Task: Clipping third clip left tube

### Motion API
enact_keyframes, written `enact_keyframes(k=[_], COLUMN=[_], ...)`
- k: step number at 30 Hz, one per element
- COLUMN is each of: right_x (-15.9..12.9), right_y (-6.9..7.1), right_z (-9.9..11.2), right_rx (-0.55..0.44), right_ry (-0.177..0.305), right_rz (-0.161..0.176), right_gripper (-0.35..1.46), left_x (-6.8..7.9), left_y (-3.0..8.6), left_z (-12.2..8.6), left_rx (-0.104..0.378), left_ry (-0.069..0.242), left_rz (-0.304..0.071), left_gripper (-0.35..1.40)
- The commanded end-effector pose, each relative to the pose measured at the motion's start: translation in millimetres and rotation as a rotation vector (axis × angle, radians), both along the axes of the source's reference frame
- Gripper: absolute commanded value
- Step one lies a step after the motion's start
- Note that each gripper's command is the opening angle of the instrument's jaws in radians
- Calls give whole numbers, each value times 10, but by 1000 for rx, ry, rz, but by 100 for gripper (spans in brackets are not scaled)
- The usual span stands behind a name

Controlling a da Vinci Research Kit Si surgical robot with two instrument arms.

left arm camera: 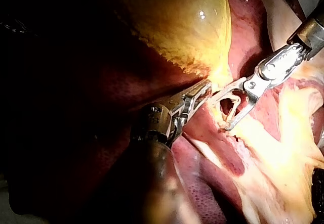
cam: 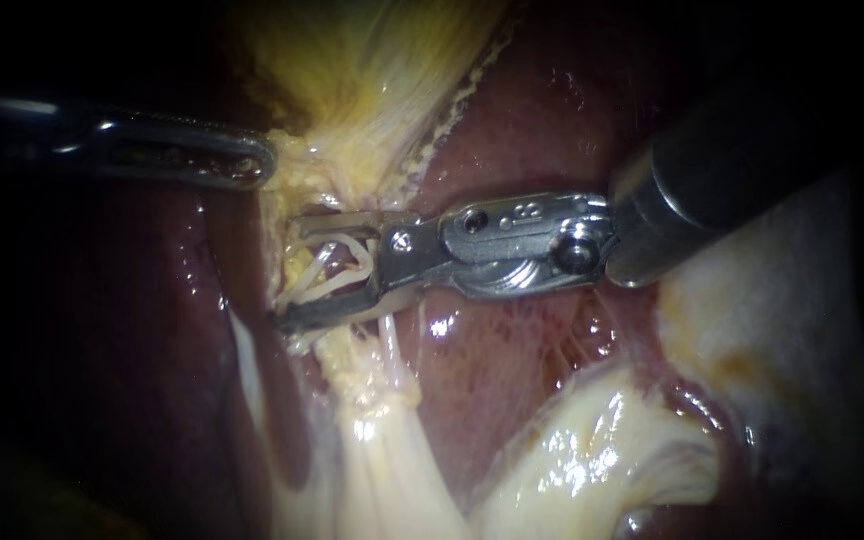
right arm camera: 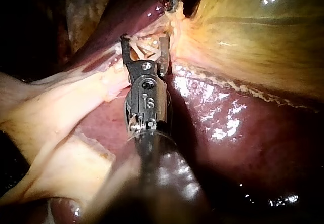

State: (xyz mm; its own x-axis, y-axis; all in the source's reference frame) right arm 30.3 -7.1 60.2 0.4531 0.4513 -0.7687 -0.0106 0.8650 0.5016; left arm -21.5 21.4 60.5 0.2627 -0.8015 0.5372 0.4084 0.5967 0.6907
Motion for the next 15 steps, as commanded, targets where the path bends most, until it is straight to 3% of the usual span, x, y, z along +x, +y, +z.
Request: enact_keyframes(k=[1, 9, 15], right_x=[0, -2, -9], right_y=[0, -1, 2], right_z=[0, -5, -23], right_rx=[0, 1, 47], right_ry=[0, 2, -1], right_rz=[0, -3, 12], right_gripper=[50, 50, 49], left_x=[0, 1, 3], left_y=[0, 1, 1], left_z=[0, -1, -1], left_rx=[1, 6, 7], left_ry=[0, -1, -2], left_rz=[0, -3, -2], left_gripper=[-35, -35, -35])
